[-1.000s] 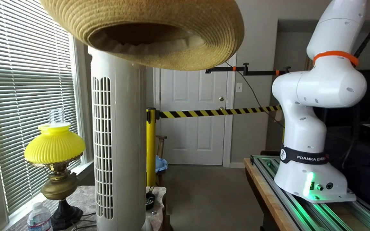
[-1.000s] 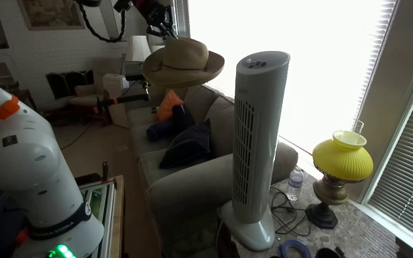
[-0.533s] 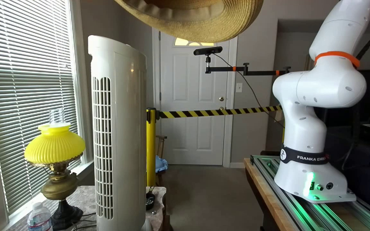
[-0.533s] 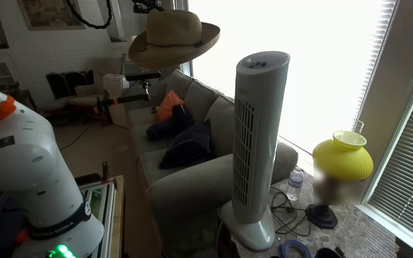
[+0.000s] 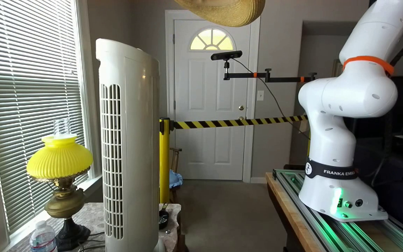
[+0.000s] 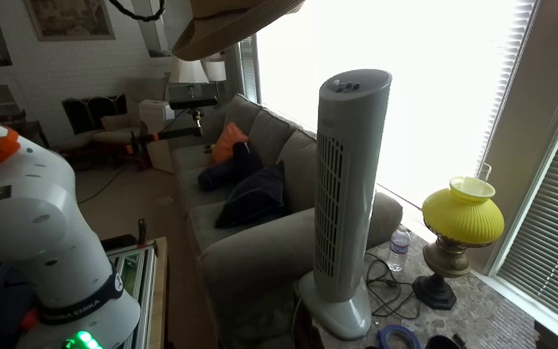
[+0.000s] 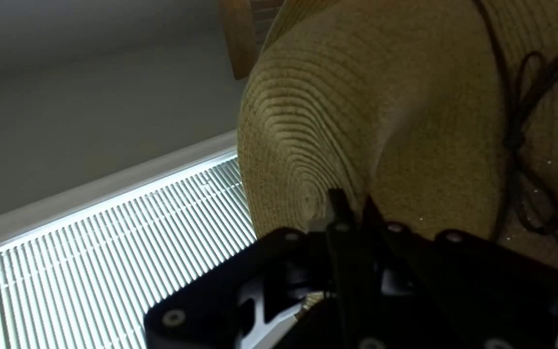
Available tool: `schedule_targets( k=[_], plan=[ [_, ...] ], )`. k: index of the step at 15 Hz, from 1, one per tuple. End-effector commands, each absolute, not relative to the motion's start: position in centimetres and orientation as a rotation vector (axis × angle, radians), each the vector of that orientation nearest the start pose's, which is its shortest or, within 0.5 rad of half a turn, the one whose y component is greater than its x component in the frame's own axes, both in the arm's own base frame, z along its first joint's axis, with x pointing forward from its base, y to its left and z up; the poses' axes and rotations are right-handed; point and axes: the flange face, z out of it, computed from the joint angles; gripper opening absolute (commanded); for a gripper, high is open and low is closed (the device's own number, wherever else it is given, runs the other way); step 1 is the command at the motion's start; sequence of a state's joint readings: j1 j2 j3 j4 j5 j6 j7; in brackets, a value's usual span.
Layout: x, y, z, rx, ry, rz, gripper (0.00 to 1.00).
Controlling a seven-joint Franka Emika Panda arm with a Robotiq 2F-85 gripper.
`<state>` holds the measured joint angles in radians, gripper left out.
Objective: Put the hat on the air filter
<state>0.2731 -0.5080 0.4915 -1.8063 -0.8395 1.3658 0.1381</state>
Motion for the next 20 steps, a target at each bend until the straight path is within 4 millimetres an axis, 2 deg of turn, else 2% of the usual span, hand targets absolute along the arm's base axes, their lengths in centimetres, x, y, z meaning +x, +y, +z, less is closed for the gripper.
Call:
schedule_targets(
  k=[1, 2, 8, 9, 14, 17, 20],
  plan=[
    [28.6, 23.8, 76.4, 2.085, 0.368, 0.542, 0.02],
    [29.1, 23.2, 76.4, 2.086, 0.355, 0.533, 0.07],
    [28.9, 23.9, 76.3, 2.083, 0.376, 0.54, 0.07],
    [28.9, 23.9, 76.3, 2.083, 0.376, 0.54, 0.02],
    [31.6, 20.7, 76.5, 2.045, 0.371, 0.569, 0.02],
    [33.9, 18.6, 76.4, 2.003, 0.367, 0.593, 0.02],
    [35.7, 16.9, 74.8, 2.007, 0.362, 0.579, 0.02]
  ],
)
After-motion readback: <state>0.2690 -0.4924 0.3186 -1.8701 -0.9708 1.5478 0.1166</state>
